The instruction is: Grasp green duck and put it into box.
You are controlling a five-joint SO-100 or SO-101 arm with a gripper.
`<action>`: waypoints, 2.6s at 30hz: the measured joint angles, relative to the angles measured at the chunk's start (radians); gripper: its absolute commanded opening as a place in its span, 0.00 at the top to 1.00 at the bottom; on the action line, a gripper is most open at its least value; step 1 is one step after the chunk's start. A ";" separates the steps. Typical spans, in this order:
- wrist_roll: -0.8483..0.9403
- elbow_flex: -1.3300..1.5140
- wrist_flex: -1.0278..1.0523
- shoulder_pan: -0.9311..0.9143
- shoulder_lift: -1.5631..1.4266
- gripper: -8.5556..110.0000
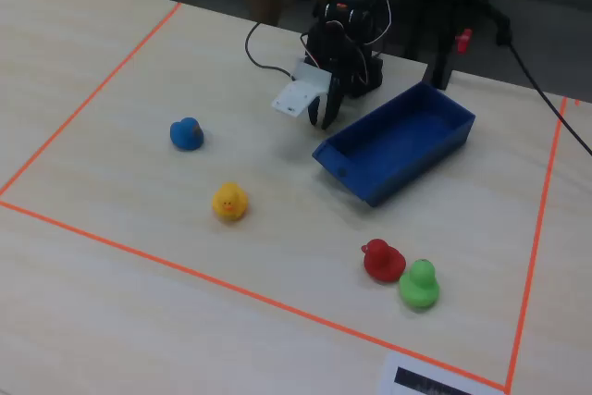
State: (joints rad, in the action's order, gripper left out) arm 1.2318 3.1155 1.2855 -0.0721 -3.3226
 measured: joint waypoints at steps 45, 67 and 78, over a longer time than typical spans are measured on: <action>0.000 0.000 0.000 0.000 0.000 0.87; 0.023 0.000 -0.002 0.018 0.000 0.89; 0.072 -0.569 0.020 -0.032 0.517 0.70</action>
State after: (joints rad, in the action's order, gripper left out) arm 1.3039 2.5464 1.3054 -0.1043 -2.8057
